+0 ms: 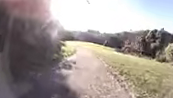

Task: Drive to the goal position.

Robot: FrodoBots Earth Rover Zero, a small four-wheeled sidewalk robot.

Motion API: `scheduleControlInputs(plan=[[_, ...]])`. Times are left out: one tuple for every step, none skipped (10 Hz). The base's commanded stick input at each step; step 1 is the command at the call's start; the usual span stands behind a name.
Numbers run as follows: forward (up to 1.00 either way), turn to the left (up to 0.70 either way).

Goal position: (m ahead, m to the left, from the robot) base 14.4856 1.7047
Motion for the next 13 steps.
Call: scheduleControlInputs(plan=[[0.50,0.00],[0.50,0.00],[0.50,0.00],[0.50,0.00],[0.50,0.00],[0.50,0.00],[0.50,0.00],[0.50,0.00],[0.50,0.00],[0.50,0.00],[0.50,0.00],[0.50,0.00],[0.50,0.00]])
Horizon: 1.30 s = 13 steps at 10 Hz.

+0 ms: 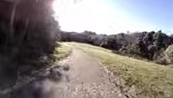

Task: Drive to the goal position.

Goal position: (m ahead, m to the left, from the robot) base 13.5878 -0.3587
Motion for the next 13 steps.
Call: scheduleControlInputs(plan=[[0.50,0.00],[0.50,0.00],[0.50,0.00],[0.50,0.00],[0.50,0.00],[0.50,0.00],[0.50,0.00],[0.50,0.00],[0.50,0.00],[0.50,0.01],[0.50,0.04],[0.50,0.07],[0.50,0.18]])
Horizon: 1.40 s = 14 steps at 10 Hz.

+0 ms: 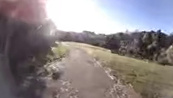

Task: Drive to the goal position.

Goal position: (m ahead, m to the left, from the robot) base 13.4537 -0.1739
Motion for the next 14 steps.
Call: scheduleControlInputs(plan=[[0.50,0.40],[0.50,0.00],[0.50,0.00],[0.50,0.00],[0.50,0.00],[0.50,0.00],[0.50,0.00],[0.50,0.00],[0.50,0.00],[0.50,0.00],[0.50,0.00],[0.50,0.00],[0.50,0.00],[0.50,-0.01]])
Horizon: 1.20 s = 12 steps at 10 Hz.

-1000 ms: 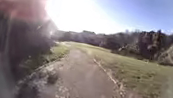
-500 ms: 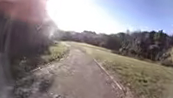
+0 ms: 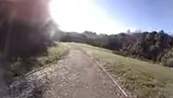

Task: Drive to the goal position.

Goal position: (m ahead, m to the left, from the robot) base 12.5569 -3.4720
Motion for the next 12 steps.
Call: scheduleControlInputs(plan=[[0.50,-0.02],[0.50,-0.02],[0.50,0.00],[0.50,0.00],[0.50,0.00],[0.50,0.00],[0.50,0.00],[0.50,0.00],[0.50,0.00],[0.50,0.00],[0.50,0.00],[0.50,0.00]])
